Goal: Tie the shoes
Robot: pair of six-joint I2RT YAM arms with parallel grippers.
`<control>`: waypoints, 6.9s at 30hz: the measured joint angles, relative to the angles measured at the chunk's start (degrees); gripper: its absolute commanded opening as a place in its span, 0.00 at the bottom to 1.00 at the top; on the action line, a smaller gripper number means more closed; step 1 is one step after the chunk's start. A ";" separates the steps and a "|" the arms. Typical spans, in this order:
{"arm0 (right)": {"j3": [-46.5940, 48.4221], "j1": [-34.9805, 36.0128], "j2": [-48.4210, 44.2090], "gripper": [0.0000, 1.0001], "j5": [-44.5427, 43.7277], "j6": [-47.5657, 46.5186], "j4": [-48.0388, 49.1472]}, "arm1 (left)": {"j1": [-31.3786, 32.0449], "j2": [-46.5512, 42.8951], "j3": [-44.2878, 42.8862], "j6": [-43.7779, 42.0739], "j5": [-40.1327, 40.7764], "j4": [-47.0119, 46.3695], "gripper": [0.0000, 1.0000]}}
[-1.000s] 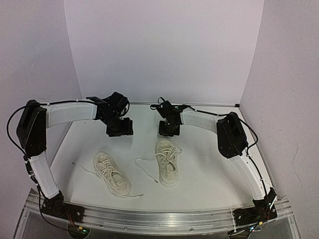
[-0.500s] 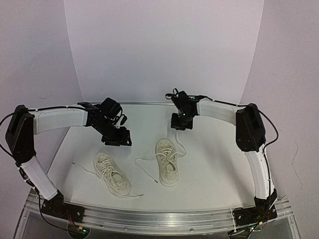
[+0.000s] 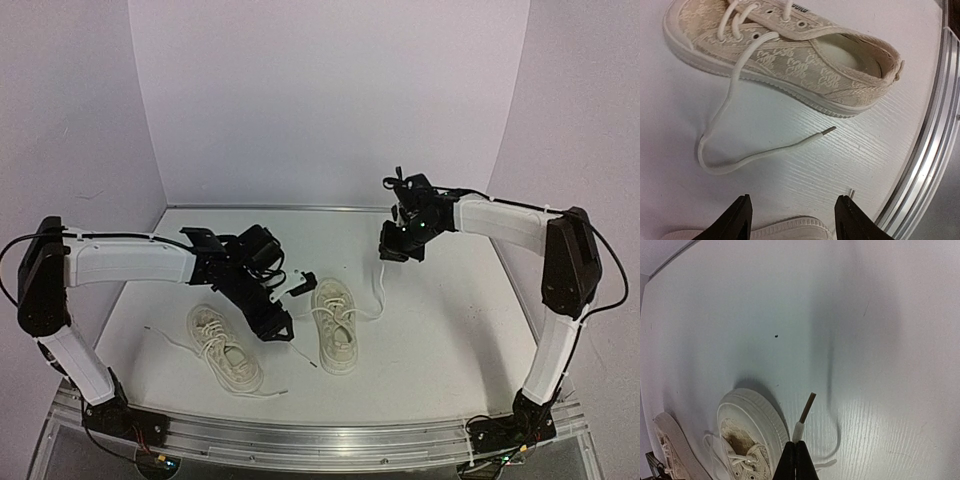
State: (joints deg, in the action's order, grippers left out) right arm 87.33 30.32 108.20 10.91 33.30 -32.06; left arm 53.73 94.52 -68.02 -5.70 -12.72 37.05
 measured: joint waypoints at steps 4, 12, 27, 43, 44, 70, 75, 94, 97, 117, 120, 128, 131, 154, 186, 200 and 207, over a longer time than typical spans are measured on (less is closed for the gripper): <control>-4.80 0.02 -1.51 0.00 2.46 0.53 0.67 | 1.98 5.26 -3.77 -8.09 -0.21 0.40 0.49; -8.89 -1.85 -6.57 0.00 5.78 1.36 1.62 | 4.68 10.33 -4.77 -20.65 0.65 0.45 0.36; -14.16 -4.30 -12.04 0.00 8.92 2.71 2.30 | 5.56 13.40 -4.62 -35.47 5.39 -3.69 0.35; -15.09 -4.67 -16.01 0.00 10.30 3.59 2.24 | 5.89 16.87 -2.87 -39.23 4.89 -4.21 0.07; -15.07 -4.67 -16.48 0.00 10.47 3.58 2.24 | 5.93 16.91 -2.93 -39.21 4.94 -4.23 0.02; 9.62 5.82 -4.64 0.00 25.30 5.14 10.07 | 12.43 -10.59 -5.18 -18.25 8.92 0.59 0.00; 16.44 13.49 6.53 0.00 27.53 5.53 11.04 | 14.55 -11.32 -3.06 -15.45 10.39 1.98 0.00; 14.33 10.16 6.52 0.52 35.68 5.63 9.32 | 8.69 -18.82 5.50 -2.95 14.09 -4.55 0.00; 11.13 6.85 2.56 0.45 33.26 2.96 6.74 | 1.50 -16.82 5.31 -0.91 11.70 -6.51 0.00; 2.53 8.58 6.03 0.37 27.59 -8.71 2.04 | -13.01 5.21 -6.76 13.67 -8.97 -16.68 0.00; 2.29 8.67 7.15 0.37 26.35 -9.50 2.01 | -13.14 6.97 -6.91 15.44 -10.27 -17.96 0.00; 2.10 8.91 8.76 0.30 24.62 -11.52 2.03 | -14.24 10.25 -7.56 20.58 -11.39 -20.74 0.00; 2.09 9.18 8.81 0.29 24.85 -12.36 2.06 | -14.79 12.23 -8.83 22.62 -11.70 -21.16 0.00; -2.16 9.63 6.28 0.00 24.29 -19.00 2.95 | -15.91 24.58 -19.12 36.05 -23.50 -22.46 0.00; -4.85 9.63 2.70 0.00 23.89 -26.62 5.94 | -14.48 31.06 -20.59 36.68 -46.39 -24.48 0.00; -4.85 9.63 2.60 0.07 22.73 -25.37 5.95 | -11.86 29.10 -15.90 30.78 -54.42 -20.19 0.00; -4.85 9.63 2.60 0.11 22.76 -24.44 5.95 | -10.71 29.09 -15.83 31.42 -57.83 -24.11 0.00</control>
State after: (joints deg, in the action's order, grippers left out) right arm 82.48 39.94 110.80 33.67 8.87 -26.11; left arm 43.03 123.61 -83.85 25.72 -70.55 12.94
